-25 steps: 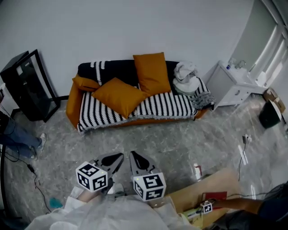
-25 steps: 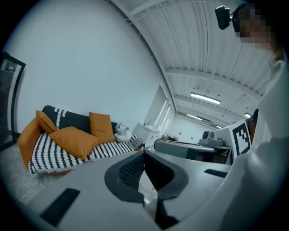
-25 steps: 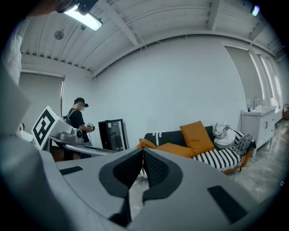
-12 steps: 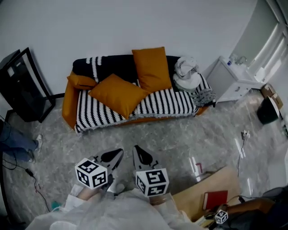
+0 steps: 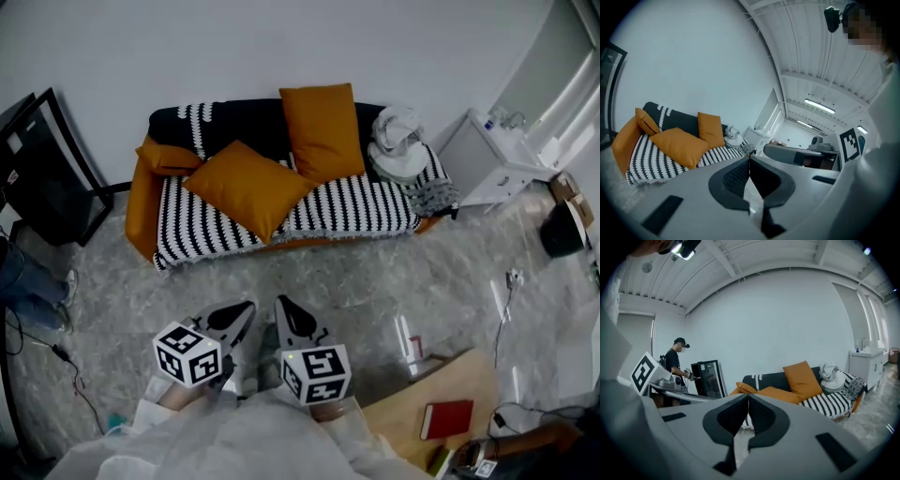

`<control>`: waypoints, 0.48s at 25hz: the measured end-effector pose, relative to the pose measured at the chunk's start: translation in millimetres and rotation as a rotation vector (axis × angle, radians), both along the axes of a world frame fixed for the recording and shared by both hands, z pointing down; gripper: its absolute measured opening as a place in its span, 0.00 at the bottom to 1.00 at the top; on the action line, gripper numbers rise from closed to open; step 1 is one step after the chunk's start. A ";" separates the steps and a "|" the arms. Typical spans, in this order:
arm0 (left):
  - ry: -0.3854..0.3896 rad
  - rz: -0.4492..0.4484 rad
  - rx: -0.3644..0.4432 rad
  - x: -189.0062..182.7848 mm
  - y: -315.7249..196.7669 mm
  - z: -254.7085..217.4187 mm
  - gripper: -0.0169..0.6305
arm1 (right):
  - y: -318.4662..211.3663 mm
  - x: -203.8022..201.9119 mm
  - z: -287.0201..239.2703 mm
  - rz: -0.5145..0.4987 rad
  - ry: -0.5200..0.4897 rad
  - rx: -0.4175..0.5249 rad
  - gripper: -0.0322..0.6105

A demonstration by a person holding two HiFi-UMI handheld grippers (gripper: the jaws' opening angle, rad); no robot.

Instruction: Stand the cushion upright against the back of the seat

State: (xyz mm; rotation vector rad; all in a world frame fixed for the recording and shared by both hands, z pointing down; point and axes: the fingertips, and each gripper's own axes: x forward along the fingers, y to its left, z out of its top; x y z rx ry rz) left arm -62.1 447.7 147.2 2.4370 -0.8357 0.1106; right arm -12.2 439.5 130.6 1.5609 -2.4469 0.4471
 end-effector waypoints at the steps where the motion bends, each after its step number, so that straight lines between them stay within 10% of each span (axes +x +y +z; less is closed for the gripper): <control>1: 0.000 -0.006 -0.004 -0.4 -8.3 1.6 0.04 | -8.6 -0.8 0.2 -0.006 -0.002 0.002 0.07; 12: -0.011 -0.050 -0.023 26.2 -127.2 4.1 0.04 | -136.4 25.0 -2.7 -0.063 -0.005 0.005 0.07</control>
